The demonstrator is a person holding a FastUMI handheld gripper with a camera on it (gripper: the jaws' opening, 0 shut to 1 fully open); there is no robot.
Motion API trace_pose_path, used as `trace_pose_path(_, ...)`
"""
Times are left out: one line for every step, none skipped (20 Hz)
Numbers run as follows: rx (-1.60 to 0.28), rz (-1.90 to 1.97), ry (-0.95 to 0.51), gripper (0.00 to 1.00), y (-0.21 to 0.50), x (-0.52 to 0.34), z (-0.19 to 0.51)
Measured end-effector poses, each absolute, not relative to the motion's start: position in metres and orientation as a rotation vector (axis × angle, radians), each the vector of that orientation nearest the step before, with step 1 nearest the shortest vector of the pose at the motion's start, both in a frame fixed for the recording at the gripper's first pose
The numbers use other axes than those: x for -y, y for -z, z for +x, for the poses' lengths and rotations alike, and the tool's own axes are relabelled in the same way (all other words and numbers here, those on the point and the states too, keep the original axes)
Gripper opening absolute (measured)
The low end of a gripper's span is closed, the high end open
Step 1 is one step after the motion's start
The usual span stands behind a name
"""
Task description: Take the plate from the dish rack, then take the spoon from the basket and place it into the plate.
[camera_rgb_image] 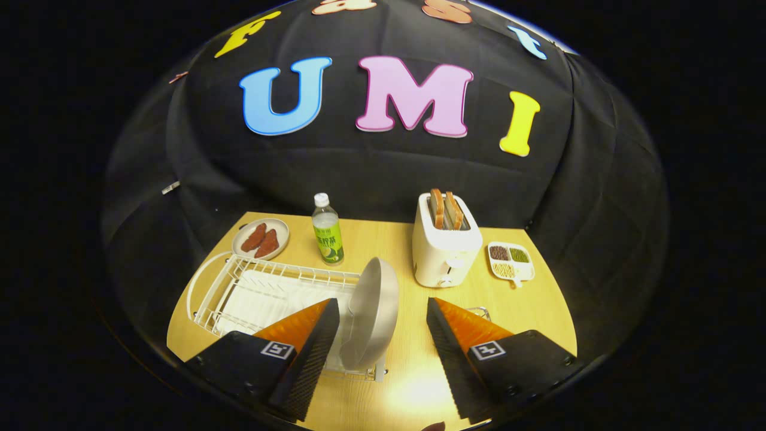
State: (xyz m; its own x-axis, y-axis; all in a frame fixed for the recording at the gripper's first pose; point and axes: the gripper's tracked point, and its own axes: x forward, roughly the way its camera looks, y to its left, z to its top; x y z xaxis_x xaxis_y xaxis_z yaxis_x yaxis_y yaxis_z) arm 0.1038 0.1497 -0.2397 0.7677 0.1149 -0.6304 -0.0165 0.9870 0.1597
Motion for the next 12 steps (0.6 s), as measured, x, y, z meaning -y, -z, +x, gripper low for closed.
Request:
trace_pose_path(-0.723,0.163,-0.057,0.83,0.254,-0.153,0.108)
trace_pose_path(-0.749,0.178,-0.042,0.81,0.267,-0.155,0.112)
trace_pose_path(-0.769,0.189,-0.026,0.78,0.278,-0.157,0.117)
trace_pose_path(-0.790,0.190,-0.015,0.77,0.289,-0.158,0.120)
trace_pose_path(-0.811,0.186,-0.002,0.72,0.299,-0.159,0.122)
trace_pose_path(-0.830,0.177,0.013,0.66,0.307,-0.160,0.122)
trace_pose_path(-0.840,0.156,0.045,0.55,0.314,-0.157,0.125)
trace_pose_path(-0.859,0.125,0.079,0.45,0.319,-0.151,0.125)
trace_pose_path(-0.849,0.143,0.087,0.35,0.316,-0.156,0.126)
trace_pose_path(-0.841,0.140,0.101,0.35,0.315,-0.159,0.132)
trace_pose_path(-0.837,0.116,0.108,0.33,0.311,-0.161,0.133)
trace_pose_path(-0.829,0.078,0.110,0.31,0.307,-0.162,0.135)
